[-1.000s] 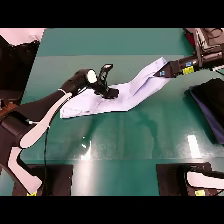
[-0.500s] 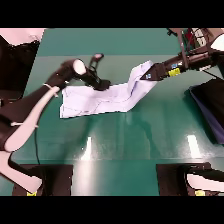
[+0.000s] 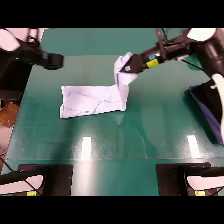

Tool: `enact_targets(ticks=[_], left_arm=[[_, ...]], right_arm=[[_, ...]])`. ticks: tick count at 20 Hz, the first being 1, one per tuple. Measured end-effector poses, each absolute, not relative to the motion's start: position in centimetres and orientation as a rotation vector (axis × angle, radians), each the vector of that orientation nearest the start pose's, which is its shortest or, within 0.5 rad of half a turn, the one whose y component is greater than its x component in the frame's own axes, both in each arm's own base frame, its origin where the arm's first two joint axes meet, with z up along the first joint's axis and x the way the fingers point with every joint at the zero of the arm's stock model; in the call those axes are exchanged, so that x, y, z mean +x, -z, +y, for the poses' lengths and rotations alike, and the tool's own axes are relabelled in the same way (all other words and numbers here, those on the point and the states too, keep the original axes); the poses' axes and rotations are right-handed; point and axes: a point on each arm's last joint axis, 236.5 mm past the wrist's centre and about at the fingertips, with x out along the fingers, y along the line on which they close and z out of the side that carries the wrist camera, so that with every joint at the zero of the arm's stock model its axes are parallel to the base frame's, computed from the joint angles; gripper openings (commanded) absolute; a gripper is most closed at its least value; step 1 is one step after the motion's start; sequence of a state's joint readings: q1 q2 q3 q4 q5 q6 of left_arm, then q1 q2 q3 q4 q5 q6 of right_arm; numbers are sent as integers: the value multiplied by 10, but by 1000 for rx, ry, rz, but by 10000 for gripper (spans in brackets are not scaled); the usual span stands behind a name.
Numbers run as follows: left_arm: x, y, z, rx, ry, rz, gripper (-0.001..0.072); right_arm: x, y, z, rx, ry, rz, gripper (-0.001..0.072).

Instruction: Fold the shirts.

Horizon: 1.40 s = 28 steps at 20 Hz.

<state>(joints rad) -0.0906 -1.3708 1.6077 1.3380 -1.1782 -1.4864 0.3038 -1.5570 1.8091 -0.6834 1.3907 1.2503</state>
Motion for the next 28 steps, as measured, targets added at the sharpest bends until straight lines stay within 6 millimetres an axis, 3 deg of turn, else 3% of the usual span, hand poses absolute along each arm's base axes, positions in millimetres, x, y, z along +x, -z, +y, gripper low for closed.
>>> enact_targets(ticks=[4,7,11,18,19,20,21,22,25,26,28], left_arm=[[445,-166,-42,-45,186,940,31],[434,-169,-25,-33,158,962,31],[427,-170,-18,-21,147,977,31],[423,-170,-21,-33,164,990,31],[423,-170,-22,-37,168,990,31],[423,-170,-24,-42,174,990,31],[422,-170,-26,-49,181,990,32],[422,-170,-28,-56,188,990,31],[422,-172,-34,-75,209,989,32],[421,-171,-36,-79,215,992,31],[417,-170,-38,-86,226,1009,31]], right_arm=[[389,-185,358,201,-1179,1000,14],[387,-158,394,205,-1206,1037,14],[384,-117,433,189,-1230,1053,14],[381,-77,489,192,-1244,1023,18],[382,-74,496,199,-1236,1008,84],[383,-72,502,207,-1229,991,354],[384,-75,510,216,-1228,957,525],[384,-79,518,226,-1235,920,602],[375,-96,541,255,-1288,828,591],[373,-103,542,251,-1302,805,550],[379,-110,529,221,-1303,792,550]])
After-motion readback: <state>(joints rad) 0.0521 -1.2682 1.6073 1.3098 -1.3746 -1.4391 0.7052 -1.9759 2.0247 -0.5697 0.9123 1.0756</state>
